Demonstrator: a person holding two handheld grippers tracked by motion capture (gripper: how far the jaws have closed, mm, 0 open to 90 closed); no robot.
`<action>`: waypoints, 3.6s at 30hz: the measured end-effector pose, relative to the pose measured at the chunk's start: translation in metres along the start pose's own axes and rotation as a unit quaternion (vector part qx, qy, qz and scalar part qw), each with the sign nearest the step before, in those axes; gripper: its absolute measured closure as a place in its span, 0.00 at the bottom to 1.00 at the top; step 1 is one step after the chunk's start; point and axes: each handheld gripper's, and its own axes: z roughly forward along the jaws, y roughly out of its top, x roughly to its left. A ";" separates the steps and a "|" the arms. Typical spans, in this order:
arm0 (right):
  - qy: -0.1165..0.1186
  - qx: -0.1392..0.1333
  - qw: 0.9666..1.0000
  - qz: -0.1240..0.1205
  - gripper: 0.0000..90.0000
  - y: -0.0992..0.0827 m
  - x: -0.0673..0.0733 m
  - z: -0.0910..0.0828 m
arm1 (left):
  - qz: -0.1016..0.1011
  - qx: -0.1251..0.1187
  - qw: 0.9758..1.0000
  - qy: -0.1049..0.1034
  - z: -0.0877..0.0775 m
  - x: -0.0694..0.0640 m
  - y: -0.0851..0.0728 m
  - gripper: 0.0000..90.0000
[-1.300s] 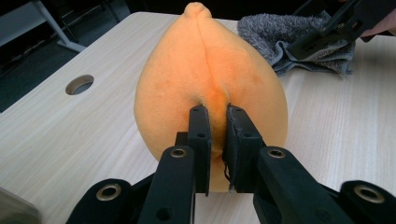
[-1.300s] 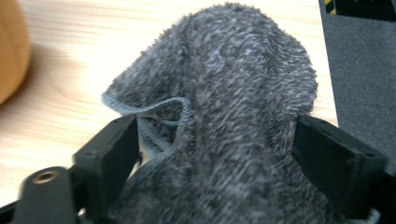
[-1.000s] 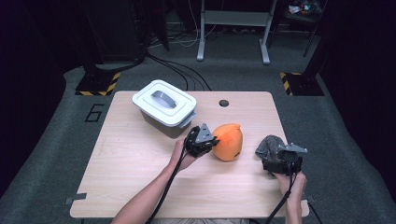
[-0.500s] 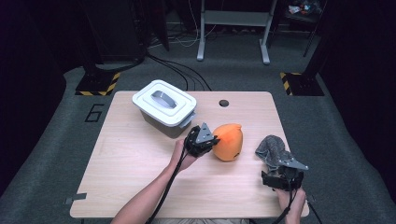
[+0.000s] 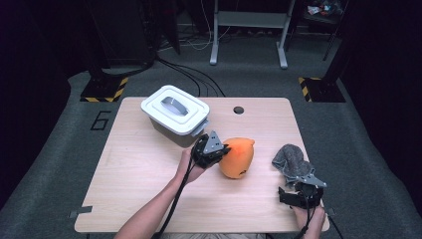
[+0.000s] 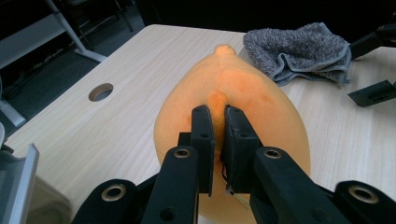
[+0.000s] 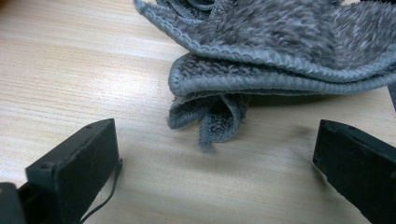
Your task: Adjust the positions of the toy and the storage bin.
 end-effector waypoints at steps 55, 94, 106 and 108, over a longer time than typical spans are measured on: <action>0.008 0.001 1.000 0.003 0.00 -0.001 -0.002 0.000 | -0.047 0.016 0.993 0.106 -0.140 0.013 -0.062 0.93; 0.007 0.001 1.000 0.005 0.00 -0.001 -0.001 0.000 | -0.207 0.072 0.943 0.251 -0.211 0.101 -0.169 0.88; 0.007 0.001 1.000 0.005 0.00 -0.001 -0.001 0.000 | -0.282 0.075 0.918 0.269 -0.217 0.134 -0.202 0.55; 0.007 0.001 1.000 0.005 0.00 -0.001 -0.001 0.000 | -0.282 0.083 0.917 0.271 -0.220 0.135 -0.202 0.51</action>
